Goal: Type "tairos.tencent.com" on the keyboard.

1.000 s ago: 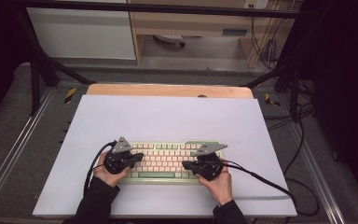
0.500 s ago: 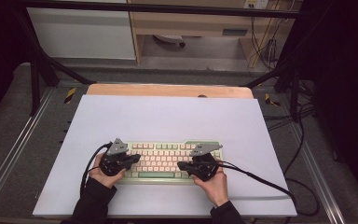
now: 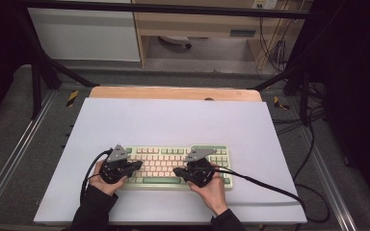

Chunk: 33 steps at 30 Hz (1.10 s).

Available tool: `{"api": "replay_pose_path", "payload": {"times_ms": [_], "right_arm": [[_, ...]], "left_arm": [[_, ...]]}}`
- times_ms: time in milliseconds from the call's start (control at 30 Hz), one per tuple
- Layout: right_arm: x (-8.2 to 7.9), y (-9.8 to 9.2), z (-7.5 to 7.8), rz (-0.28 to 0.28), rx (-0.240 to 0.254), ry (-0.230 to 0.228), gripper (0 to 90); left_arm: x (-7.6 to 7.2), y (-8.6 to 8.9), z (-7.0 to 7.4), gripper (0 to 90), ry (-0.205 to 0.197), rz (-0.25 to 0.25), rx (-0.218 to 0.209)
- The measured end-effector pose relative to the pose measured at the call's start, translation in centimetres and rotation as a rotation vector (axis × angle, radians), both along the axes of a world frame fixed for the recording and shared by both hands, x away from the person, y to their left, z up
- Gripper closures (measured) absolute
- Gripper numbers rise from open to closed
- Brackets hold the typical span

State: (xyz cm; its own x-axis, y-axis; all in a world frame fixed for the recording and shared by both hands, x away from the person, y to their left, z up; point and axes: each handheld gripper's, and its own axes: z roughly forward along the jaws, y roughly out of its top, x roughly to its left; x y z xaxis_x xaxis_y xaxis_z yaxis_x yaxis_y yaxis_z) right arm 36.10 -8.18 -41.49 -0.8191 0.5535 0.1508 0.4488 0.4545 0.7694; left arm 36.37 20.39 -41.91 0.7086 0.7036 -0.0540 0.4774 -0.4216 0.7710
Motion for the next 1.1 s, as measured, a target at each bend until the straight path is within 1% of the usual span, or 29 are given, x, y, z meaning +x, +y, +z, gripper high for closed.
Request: {"api": "replay_pose_path", "payload": {"times_ms": [100,267,333,433,567,700,733,933,1000,1100], "right_arm": [[0.2,0.6,-0.3,-0.003,0.003,0.004,90.0],[0.4,1.7,-0.7,0.01,0.0,0.005,90.0],[0.5,2.0,-0.9,0.008,0.0,0.015,90.0],[0.7,2.3,-1.2,0.009,-0.006,0.014,90.0],[0.8,2.5,-1.3,0.013,-0.003,0.016,90.0],[0.8,2.6,-1.6,0.011,-0.019,0.017,90.0],[0.8,2.6,-1.6,0.016,-0.019,0.012,90.0],[0.8,2.7,-1.9,0.018,-0.028,0.017,90.0],[0.8,2.7,-1.8,0.016,-0.024,0.016,90.0],[0.7,2.4,-1.3,0.015,-0.021,0.0,90.0]], "left_arm": [[0.0,0.1,0.0,89.8,0.0,0.001,-0.003],[0.0,0.1,0.0,89.8,0.0,0.001,-0.004],[0.0,0.1,0.0,89.8,0.001,0.002,-0.005],[0.1,0.1,0.0,89.8,0.0,0.002,-0.007],[0.1,0.1,0.0,89.8,0.001,0.002,-0.006],[0.1,0.1,0.0,89.9,0.002,0.001,-0.006],[0.1,0.1,0.0,89.8,0.002,0.001,-0.006],[0.1,0.1,-0.1,89.8,0.003,0.0,-0.005],[0.1,0.1,-0.1,89.8,0.003,0.0,-0.005],[0.1,0.1,0.0,89.8,0.002,0.0,-0.007]]}}
